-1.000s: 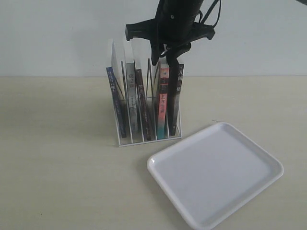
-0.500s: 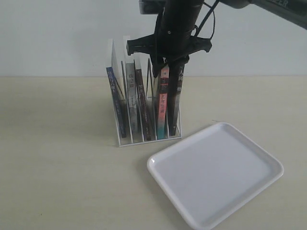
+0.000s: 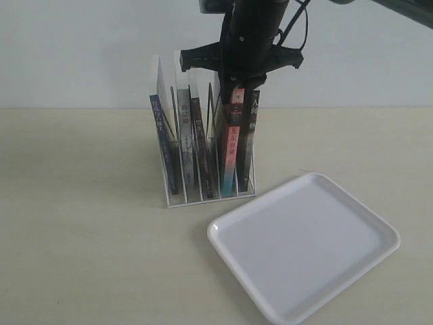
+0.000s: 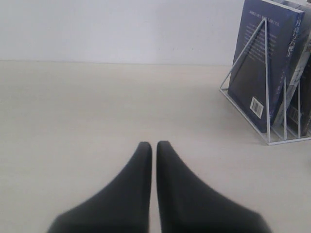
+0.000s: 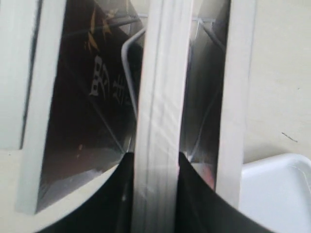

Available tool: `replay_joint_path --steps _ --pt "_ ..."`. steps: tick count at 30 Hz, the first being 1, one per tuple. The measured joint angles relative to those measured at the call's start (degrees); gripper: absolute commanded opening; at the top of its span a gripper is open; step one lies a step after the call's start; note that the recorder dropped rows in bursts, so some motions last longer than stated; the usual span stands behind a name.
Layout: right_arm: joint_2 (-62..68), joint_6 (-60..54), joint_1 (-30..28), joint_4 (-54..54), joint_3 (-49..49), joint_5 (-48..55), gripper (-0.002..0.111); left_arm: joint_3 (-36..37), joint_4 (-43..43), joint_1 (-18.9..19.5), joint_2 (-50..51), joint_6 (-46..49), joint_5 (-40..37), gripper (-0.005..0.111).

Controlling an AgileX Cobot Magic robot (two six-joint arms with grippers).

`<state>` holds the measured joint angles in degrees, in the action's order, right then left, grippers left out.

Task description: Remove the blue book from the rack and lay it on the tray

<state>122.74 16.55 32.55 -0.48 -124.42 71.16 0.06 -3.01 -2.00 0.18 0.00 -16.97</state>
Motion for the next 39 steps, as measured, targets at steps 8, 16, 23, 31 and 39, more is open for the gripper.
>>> replay_joint_path --steps 8,16,23,31,39 --pt "-5.04 0.00 0.00 -0.09 0.00 0.32 0.000 0.00 0.00 0.00 0.00 0.00 0.00 0.004" --pt "-5.04 0.00 0.00 -0.09 0.00 0.47 0.000 0.00 0.00 0.00 0.00 0.00 0.00 0.004" --pt "-5.04 0.00 0.00 -0.09 0.00 0.47 0.000 0.00 0.00 0.00 0.00 0.00 0.00 0.004" --pt "-5.04 0.00 0.00 -0.23 0.00 0.47 0.000 0.00 0.00 0.00 0.00 0.00 0.00 0.004" --pt "-2.22 0.00 0.00 -0.98 0.00 0.34 0.000 0.00 0.00 0.00 0.00 0.00 0.00 0.004"
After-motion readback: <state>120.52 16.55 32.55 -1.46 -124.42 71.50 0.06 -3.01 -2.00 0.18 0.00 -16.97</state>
